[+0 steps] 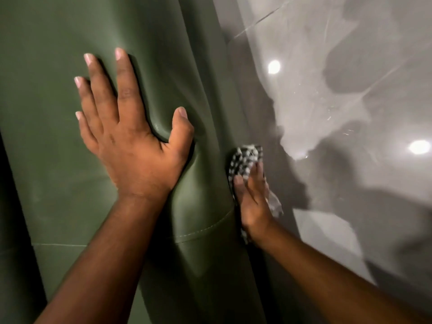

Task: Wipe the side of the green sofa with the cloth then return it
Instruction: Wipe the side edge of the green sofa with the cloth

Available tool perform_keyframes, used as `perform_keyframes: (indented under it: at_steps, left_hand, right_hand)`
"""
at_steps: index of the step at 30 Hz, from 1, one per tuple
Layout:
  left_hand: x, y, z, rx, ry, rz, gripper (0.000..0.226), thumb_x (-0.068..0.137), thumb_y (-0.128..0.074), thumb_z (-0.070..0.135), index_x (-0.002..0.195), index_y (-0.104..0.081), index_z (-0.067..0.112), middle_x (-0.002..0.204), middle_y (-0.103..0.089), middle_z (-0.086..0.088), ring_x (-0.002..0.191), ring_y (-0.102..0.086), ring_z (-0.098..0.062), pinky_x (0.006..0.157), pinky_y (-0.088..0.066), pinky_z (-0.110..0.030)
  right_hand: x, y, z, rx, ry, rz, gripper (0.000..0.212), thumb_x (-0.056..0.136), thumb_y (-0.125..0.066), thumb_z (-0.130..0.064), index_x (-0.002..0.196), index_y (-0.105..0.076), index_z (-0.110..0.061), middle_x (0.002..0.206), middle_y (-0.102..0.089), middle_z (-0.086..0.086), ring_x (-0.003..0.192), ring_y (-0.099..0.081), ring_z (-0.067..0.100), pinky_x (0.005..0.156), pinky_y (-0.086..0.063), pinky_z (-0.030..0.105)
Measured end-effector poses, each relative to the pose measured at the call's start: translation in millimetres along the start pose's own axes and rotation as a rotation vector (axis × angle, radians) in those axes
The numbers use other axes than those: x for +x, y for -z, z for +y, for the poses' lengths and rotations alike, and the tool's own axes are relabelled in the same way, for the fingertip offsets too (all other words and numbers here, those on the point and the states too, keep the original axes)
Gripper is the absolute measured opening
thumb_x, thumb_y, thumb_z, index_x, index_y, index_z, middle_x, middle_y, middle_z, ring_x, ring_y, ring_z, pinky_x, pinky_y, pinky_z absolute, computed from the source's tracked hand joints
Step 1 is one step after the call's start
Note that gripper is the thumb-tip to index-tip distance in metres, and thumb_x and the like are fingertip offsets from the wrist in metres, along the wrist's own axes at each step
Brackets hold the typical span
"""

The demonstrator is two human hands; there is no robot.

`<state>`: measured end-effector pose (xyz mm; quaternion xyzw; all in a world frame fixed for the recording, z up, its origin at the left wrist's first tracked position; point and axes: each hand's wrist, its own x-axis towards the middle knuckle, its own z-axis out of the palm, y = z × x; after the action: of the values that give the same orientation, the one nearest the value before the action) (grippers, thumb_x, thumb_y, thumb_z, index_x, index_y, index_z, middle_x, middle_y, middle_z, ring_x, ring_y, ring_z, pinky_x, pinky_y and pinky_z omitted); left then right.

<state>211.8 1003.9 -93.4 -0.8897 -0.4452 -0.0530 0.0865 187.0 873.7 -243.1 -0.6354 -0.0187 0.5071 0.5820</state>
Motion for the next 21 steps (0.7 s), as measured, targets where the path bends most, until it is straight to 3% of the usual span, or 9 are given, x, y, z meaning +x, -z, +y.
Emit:
perform_keyframes:
  at_steps: [3, 6, 10, 14, 18, 21]
  left_hand:
    - [-1.9, 0.3, -0.5, 0.009, -0.001, -0.011, 0.086, 0.084, -0.044, 0.062, 0.156, -0.019, 0.022, 0.166, -0.014, -0.012, 0.153, -0.011, -0.032, 0.121, -0.015, -0.055]
    - [1.2, -1.1, -2.4, 0.013, 0.005, -0.025, 0.089, 0.082, -0.043, 0.063, 0.156, -0.017, 0.024, 0.166, -0.011, -0.009, 0.154, -0.008, -0.03, 0.121, -0.013, -0.054]
    - [0.4, 6.4, 1.0, -0.007, 0.007, -0.082, 0.091, 0.078, -0.041, 0.066, 0.157, -0.017, 0.025, 0.167, -0.011, -0.007, 0.154, -0.009, -0.029, 0.12, -0.016, -0.056]
    - [61.6, 12.6, -17.9, -0.01, -0.155, -0.247, 0.099, 0.073, -0.044, 0.073, 0.157, -0.013, 0.03, 0.167, -0.005, -0.007, 0.154, -0.005, -0.031, 0.118, -0.013, -0.063]
    - [162.5, -9.0, -5.6, 0.004, -0.059, -0.213, 0.105, 0.067, -0.047, 0.074, 0.155, -0.005, 0.037, 0.167, 0.002, -0.005, 0.153, 0.002, -0.034, 0.116, -0.007, -0.07]
    - [167.8, -23.3, 3.4, 0.055, -0.069, -0.181, 0.105, 0.066, -0.046, 0.071, 0.155, -0.003, 0.038, 0.167, 0.004, -0.004, 0.154, 0.002, -0.033, 0.116, -0.007, -0.069]
  right_hand:
    - [60.0, -12.9, -40.5, -0.045, 0.246, -0.045, 0.057, 0.094, -0.034, -0.044, 0.144, -0.006, -0.043, 0.15, -0.001, -0.029, 0.147, 0.0, 0.011, 0.123, 0.0, 0.052]
    - [112.9, -15.7, -65.0, -0.142, 0.361, -0.092, 0.063, 0.095, -0.029, -0.046, 0.152, -0.007, -0.029, 0.163, -0.01, -0.008, 0.144, 0.001, 0.006, 0.122, 0.0, 0.053]
    - [97.8, 7.7, -43.3, -0.256, 0.556, -0.242, 0.063, 0.099, -0.036, -0.033, 0.152, -0.005, -0.018, 0.165, -0.005, 0.006, 0.153, 0.003, 0.028, 0.121, -0.008, 0.061]
    - [69.9, 34.9, -8.6, -0.392, 0.654, -0.398, 0.063, 0.098, -0.028, -0.049, 0.151, 0.002, -0.033, 0.164, 0.002, -0.001, 0.152, 0.008, 0.028, 0.12, -0.007, 0.062]
    - [120.6, 18.2, -44.9, -0.405, 0.738, -0.352, 0.063, 0.098, -0.023, -0.052, 0.151, -0.011, -0.021, 0.163, -0.009, 0.009, 0.152, -0.001, 0.035, 0.121, -0.01, 0.06]
    - [200.4, -8.0, -105.0, -0.348, 0.635, -0.244, 0.066, 0.097, -0.03, -0.05, 0.152, -0.017, -0.016, 0.164, -0.013, 0.009, 0.151, -0.005, 0.035, 0.12, -0.013, 0.061]
